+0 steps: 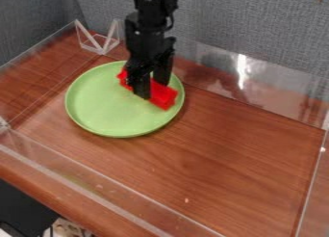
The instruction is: Put the red object on the left side
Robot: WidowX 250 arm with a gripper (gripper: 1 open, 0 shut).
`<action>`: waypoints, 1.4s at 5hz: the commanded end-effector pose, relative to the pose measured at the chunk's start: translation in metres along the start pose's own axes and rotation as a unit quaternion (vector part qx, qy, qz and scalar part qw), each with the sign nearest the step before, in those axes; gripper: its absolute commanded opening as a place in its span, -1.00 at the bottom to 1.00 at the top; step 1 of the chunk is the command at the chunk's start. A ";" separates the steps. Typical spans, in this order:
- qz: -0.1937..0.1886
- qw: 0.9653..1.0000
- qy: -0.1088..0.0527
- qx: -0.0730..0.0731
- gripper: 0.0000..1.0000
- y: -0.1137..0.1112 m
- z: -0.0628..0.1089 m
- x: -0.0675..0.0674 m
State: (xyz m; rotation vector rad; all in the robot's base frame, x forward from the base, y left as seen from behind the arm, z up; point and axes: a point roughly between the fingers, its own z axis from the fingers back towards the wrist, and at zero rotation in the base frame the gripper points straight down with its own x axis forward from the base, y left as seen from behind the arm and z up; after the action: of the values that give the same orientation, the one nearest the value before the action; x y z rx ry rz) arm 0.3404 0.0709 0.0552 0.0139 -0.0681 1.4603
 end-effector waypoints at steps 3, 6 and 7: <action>0.049 0.997 0.008 -0.063 -1.00 -0.009 0.049 0.042; 0.167 0.983 -0.014 -0.078 -1.00 -0.016 0.080 0.122; 0.193 0.978 -0.023 -0.071 -1.00 -0.012 0.073 0.132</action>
State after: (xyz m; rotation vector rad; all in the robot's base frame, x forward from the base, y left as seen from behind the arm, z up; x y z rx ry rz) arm 0.3608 0.1885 0.1094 -0.0539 -0.1351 1.8282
